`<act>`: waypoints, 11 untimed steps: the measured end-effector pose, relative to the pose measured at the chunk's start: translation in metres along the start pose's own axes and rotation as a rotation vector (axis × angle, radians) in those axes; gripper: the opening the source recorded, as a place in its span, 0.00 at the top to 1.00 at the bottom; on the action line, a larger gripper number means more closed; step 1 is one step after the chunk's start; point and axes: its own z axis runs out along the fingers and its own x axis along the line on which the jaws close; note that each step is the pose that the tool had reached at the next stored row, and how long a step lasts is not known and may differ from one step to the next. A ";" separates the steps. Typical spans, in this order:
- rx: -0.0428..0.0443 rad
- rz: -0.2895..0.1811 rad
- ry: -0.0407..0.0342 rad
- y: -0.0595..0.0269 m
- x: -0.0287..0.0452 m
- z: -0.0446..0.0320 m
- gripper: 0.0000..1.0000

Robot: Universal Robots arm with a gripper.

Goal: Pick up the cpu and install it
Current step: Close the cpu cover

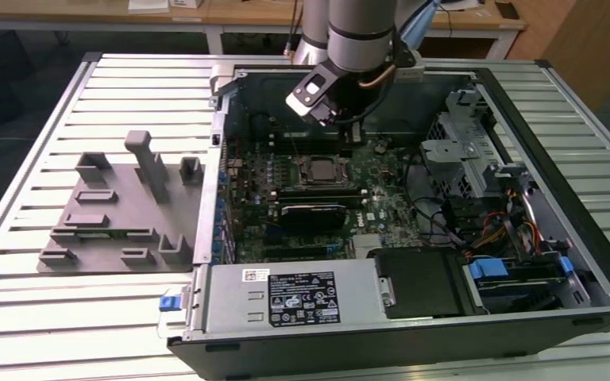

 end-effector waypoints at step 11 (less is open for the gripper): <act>0.0001 0.000 0.0000 -0.0310 -0.0002 0.0070 0.89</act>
